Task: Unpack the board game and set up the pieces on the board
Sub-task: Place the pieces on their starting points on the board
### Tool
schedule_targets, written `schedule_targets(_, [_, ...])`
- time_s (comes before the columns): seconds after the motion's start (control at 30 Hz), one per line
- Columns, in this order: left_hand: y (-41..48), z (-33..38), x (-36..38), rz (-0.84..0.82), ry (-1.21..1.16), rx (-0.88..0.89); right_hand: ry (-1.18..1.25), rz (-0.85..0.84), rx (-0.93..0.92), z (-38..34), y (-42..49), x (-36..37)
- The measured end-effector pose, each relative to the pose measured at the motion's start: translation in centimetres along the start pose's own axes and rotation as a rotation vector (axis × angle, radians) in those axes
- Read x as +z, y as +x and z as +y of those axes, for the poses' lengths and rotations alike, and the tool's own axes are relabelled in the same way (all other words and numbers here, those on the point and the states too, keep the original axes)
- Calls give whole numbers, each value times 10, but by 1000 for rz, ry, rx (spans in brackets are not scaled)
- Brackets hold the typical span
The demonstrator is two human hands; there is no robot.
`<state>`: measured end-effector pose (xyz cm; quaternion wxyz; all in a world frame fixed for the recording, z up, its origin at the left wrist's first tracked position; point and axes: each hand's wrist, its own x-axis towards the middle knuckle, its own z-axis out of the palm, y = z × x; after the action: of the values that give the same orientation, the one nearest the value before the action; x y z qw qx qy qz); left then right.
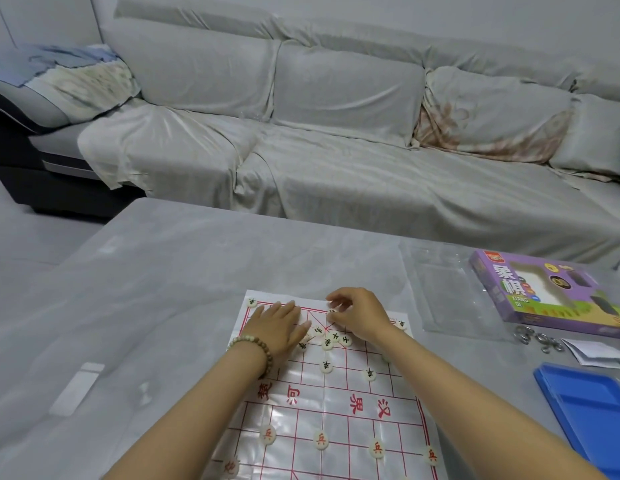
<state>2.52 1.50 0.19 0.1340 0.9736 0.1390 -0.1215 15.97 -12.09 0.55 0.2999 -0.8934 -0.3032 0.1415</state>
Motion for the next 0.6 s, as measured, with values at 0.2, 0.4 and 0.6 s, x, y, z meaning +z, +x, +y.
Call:
schedule_targets(0.2, [6, -4, 0, -25, 34, 3, -79, -15, 18, 8, 0, -4])
schedule_targets(0.4, [8, -6, -1, -21, -41, 4, -77, -11, -1, -5, 1, 3])
schedule_targets(0.6, [7, -5, 0, -5, -51, 7, -96, 73, 30, -7, 0, 10])
